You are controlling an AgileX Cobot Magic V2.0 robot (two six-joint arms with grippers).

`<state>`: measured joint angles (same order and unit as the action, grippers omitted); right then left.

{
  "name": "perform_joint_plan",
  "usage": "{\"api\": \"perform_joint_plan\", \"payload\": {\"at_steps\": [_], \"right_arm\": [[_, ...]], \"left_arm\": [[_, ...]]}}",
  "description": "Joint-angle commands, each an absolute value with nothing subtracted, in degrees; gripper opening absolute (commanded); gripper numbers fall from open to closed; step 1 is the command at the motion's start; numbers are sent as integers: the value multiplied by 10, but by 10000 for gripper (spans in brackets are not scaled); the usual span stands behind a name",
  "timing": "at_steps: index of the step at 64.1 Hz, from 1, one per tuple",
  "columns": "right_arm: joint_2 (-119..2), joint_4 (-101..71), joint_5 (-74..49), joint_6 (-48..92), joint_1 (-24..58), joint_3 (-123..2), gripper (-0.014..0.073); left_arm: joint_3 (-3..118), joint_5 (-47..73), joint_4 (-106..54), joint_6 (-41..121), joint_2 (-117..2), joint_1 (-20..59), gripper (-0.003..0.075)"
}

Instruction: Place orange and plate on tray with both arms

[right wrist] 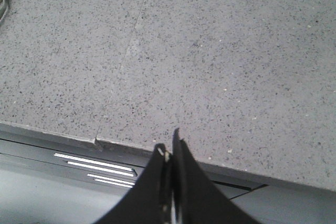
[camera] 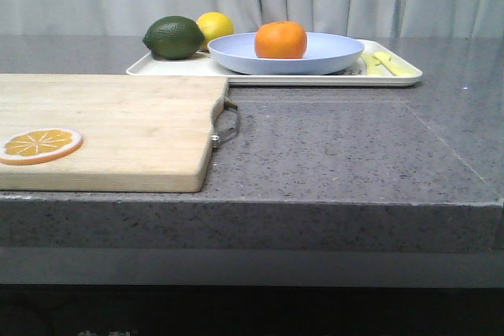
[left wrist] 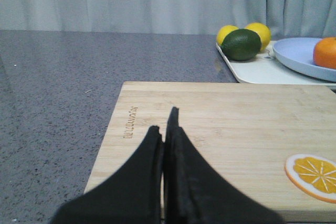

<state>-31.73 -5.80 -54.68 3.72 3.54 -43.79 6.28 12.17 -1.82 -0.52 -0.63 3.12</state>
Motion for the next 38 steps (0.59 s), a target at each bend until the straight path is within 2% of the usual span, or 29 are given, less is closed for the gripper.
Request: {"api": "perform_joint_plan", "payload": {"at_steps": [1,12,24,38], "right_arm": [[-319,-59,-512,38,35,-451,-69],[-319,-59,-513,38,35,-451,-69],[-319,-59,-514,38,35,-451,-69],[-319,-59,-514,38,35,-451,-69]], "left_arm": [[52,52,-49,-9,16,16,-17],[26,44,-58,-9,15,21,-17],[-4,-20,-58,-9,15,44,-17],[-4,-17,-58,-9,15,48,-17]]}}
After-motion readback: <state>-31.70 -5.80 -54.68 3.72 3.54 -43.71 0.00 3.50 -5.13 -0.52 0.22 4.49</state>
